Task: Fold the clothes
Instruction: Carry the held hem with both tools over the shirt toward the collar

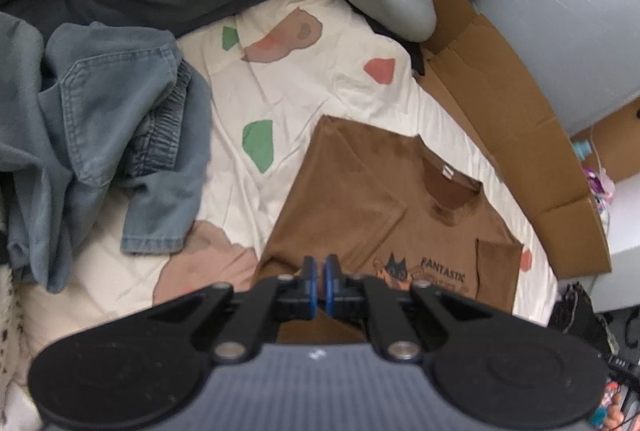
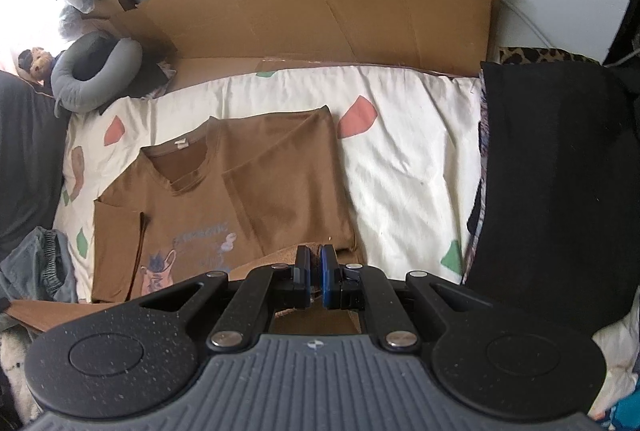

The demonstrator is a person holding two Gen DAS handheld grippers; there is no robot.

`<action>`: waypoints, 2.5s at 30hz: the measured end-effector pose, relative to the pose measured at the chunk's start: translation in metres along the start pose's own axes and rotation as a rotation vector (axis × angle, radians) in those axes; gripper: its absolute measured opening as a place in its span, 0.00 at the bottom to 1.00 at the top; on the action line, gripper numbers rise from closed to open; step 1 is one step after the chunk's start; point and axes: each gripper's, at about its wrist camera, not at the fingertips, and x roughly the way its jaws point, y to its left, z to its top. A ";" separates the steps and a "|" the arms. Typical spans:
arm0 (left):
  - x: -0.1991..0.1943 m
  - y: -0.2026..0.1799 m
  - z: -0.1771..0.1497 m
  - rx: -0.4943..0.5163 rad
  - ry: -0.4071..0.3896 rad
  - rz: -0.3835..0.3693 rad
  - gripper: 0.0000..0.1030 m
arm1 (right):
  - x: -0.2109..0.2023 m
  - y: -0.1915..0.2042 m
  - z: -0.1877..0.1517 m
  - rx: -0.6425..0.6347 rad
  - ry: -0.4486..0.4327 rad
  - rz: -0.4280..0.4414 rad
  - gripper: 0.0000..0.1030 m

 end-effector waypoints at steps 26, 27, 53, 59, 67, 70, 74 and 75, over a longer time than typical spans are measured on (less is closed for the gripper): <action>0.115 0.003 0.052 -0.002 -0.008 0.007 0.04 | 0.104 -0.008 0.055 -0.005 0.015 -0.054 0.03; 0.118 0.004 0.053 0.001 -0.008 0.008 0.04 | 0.107 -0.007 0.058 -0.007 0.015 -0.056 0.03; 0.186 0.018 0.082 0.016 -0.035 -0.007 0.04 | 0.189 0.015 0.082 -0.114 -0.024 -0.104 0.03; 0.189 0.005 0.091 0.042 -0.054 -0.004 0.03 | 0.198 0.010 0.088 -0.084 -0.028 -0.101 0.03; 0.192 -0.006 0.105 0.034 -0.083 -0.014 0.03 | 0.202 0.005 0.097 -0.048 -0.047 -0.113 0.03; 0.200 -0.012 0.111 0.032 -0.087 -0.008 0.03 | 0.209 0.005 0.099 -0.044 -0.036 -0.127 0.03; 0.211 -0.015 0.116 0.029 -0.085 0.003 0.03 | 0.219 0.006 0.099 -0.047 -0.022 -0.141 0.03; 0.212 -0.015 0.117 0.030 -0.087 0.007 0.03 | 0.222 0.006 0.100 -0.048 -0.020 -0.142 0.03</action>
